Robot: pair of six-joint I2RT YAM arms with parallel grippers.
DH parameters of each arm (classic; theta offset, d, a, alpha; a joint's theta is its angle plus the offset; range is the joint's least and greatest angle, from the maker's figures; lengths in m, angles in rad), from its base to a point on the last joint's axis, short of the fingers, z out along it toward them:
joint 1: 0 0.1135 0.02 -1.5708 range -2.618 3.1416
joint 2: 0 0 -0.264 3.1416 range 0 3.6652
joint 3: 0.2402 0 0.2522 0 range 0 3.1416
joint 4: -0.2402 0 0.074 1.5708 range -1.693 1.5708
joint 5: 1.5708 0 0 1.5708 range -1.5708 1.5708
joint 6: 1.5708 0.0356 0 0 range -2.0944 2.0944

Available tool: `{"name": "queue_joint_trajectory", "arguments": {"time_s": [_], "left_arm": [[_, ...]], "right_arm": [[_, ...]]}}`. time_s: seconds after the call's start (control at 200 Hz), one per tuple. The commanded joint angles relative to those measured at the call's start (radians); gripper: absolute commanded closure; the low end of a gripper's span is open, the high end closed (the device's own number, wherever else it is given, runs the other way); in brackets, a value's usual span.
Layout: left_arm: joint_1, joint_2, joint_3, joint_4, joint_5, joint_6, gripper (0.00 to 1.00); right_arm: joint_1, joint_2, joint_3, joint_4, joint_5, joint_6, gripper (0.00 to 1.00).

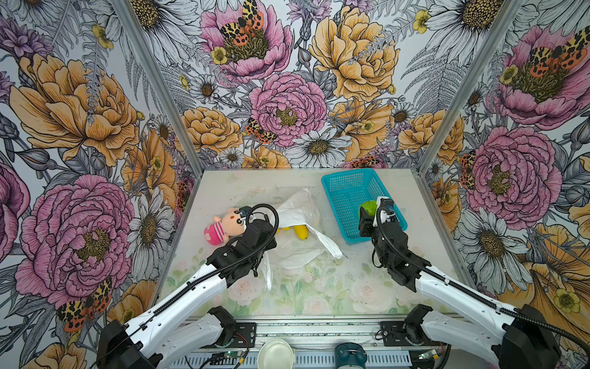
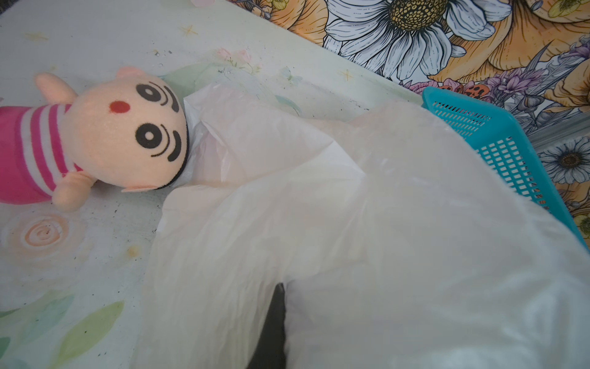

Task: Untie the knot of the plastic bag and take out the fruit
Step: Place the fruit in the basket.

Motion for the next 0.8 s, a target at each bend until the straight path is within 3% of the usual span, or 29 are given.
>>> {"name": "queue_joint_trajectory", "arguments": {"time_s": [0.0, 0.105, 0.485, 0.59, 0.795], "left_arm": [[0.006, -0.017, -0.003, 0.012, -0.004, 0.021, 1.0], [0.007, -0.018, -0.005, 0.011, 0.003, 0.024, 1.0], [0.005, -0.031, -0.008, 0.01, 0.007, 0.023, 1.0], [0.005, -0.037, -0.009, 0.011, 0.02, 0.022, 1.0], [0.007, -0.049, -0.014, 0.011, -0.01, 0.024, 1.0]], "right_arm": [[-0.097, 0.081, 0.075, -0.14, -0.134, 0.124, 0.87], [-0.164, 0.17, 0.108, -0.172, -0.197, 0.151, 0.9], [-0.296, 0.377, 0.162, -0.213, -0.23, 0.167, 0.9], [-0.318, 0.389, 0.177, -0.227, -0.261, 0.177, 0.9], [-0.351, 0.362, 0.15, -0.229, -0.236, 0.221, 0.81]]}}
